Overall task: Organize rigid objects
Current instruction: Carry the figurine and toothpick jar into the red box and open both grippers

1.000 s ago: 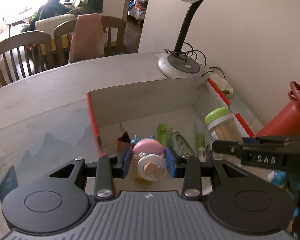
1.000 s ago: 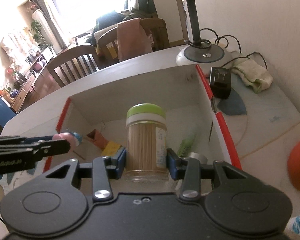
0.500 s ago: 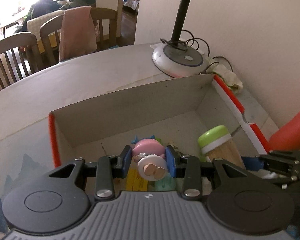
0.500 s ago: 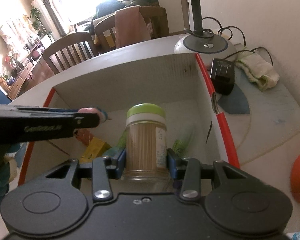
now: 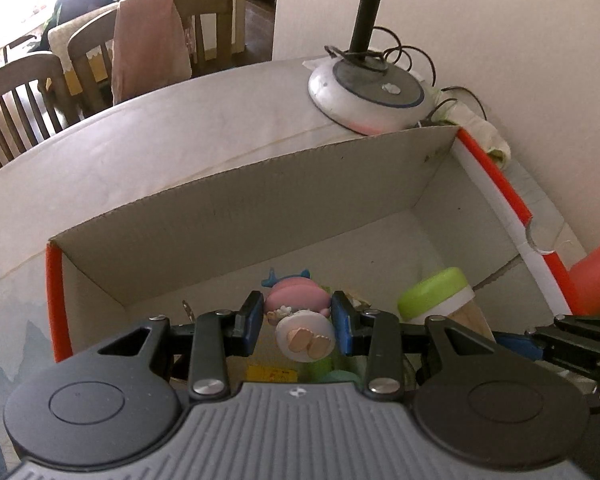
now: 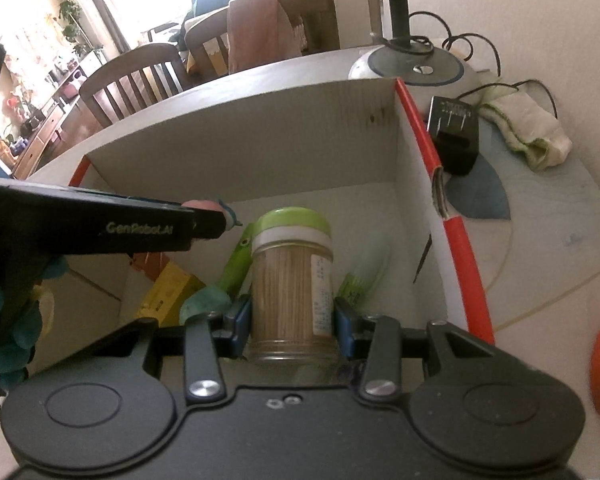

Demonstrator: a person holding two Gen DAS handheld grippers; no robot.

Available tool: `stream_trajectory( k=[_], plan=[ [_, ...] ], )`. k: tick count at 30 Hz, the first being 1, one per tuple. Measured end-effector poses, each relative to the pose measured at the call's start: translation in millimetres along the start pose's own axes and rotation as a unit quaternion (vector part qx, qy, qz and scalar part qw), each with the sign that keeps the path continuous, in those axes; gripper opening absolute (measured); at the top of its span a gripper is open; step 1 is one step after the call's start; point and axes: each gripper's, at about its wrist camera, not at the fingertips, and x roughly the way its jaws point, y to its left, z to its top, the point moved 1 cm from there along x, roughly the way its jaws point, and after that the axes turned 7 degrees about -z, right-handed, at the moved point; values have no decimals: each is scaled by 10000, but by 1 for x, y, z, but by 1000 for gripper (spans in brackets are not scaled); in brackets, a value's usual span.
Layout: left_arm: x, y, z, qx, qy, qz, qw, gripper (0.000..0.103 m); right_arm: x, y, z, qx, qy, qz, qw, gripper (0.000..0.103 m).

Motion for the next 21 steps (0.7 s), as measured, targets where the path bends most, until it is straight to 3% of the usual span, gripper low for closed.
stream_trajectory(
  k=[11, 21],
  plan=[
    [16, 10, -8, -168, 449, 106, 9988, 36, 8, 5, -3, -63, 169, -16, 9998, 41],
    [13, 9, -12, -155, 521, 135, 9984, 36, 7, 4, -5, -39, 183, -23, 9998, 43]
  ],
)
